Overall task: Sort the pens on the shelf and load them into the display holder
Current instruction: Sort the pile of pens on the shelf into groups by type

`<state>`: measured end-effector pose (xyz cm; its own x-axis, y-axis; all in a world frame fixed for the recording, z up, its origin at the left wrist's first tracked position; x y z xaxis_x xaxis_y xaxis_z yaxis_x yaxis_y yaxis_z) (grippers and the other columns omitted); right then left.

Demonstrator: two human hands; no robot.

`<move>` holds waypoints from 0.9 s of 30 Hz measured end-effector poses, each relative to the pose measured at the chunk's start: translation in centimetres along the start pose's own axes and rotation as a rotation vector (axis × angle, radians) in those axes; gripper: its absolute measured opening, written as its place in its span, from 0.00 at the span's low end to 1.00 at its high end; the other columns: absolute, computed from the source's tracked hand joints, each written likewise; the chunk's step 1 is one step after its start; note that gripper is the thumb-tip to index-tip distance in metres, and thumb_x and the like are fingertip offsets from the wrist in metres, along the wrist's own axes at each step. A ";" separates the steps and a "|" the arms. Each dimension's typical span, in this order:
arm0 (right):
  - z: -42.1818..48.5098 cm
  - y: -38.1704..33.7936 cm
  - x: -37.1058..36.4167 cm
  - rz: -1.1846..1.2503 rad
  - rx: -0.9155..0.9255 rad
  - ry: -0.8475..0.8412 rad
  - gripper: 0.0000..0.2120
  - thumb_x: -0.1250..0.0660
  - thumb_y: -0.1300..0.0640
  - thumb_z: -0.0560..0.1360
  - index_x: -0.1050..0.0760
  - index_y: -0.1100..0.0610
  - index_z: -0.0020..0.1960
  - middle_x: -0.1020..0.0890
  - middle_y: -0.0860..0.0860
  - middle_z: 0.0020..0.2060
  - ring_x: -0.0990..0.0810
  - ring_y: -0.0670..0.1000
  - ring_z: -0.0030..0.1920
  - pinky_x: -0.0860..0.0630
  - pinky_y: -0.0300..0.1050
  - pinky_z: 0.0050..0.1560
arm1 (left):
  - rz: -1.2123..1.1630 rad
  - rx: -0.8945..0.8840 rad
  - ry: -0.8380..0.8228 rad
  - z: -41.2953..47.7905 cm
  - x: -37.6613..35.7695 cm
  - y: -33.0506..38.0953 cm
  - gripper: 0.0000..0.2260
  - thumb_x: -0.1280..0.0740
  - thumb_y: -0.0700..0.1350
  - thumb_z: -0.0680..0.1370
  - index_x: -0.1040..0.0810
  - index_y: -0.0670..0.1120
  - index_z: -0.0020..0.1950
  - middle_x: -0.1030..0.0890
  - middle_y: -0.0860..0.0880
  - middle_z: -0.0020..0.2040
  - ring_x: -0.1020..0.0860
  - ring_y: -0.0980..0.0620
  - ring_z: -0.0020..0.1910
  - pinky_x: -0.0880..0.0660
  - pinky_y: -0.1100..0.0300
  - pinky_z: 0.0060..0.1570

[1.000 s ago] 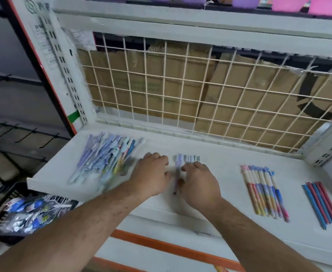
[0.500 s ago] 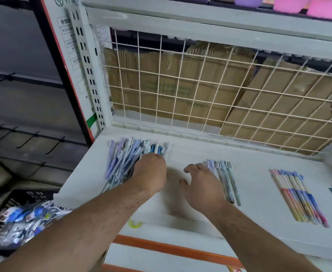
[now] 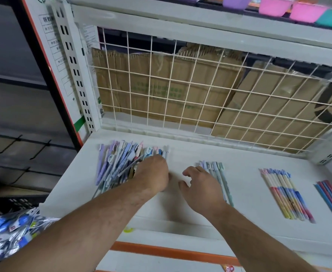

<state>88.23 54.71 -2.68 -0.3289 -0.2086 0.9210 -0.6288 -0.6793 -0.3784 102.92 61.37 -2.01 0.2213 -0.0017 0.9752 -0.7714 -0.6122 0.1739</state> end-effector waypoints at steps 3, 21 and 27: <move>-0.1 0.7 0.5 -0.001 -0.025 -0.009 0.15 0.34 0.46 0.77 0.23 0.49 0.61 0.20 0.46 0.57 0.19 0.49 0.50 0.23 0.45 0.51 | 0.003 0.036 -0.062 0.4 0.1 0.5 0.23 0.25 0.42 0.67 0.28 0.40 0.59 0.22 0.45 0.49 0.20 0.43 0.51 0.28 0.56 0.40; -1.7 1.8 2.3 -0.053 -0.084 -0.067 0.14 0.36 0.46 0.78 0.24 0.48 0.61 0.18 0.45 0.55 0.20 0.49 0.54 0.24 0.42 0.50 | 0.295 -0.079 -0.215 0.4 -0.4 3.4 0.13 0.37 0.39 0.76 0.25 0.42 0.61 0.23 0.47 0.49 0.21 0.47 0.51 0.31 0.58 0.38; -1.1 1.5 2.7 0.259 -0.254 -0.116 0.07 0.33 0.51 0.77 0.20 0.52 0.51 0.16 0.47 0.43 0.19 0.50 0.45 0.22 0.43 0.45 | -0.482 0.022 -0.240 0.4 0.5 3.0 0.08 0.44 0.45 0.81 0.28 0.42 0.49 0.22 0.45 0.47 0.24 0.48 0.41 0.33 0.59 0.34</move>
<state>85.58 53.91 -0.87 -0.4270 -0.4383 0.7909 -0.6948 -0.4007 -0.5972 100.93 59.20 -1.09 0.6797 0.1047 0.7260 -0.5360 -0.6049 0.5889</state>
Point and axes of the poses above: each hand's wrist, its own z-axis towards the middle knuckle, its own x-axis out of the back of the hand, y = z × x, the point moved 2 cm from there along z, towards the middle knuckle
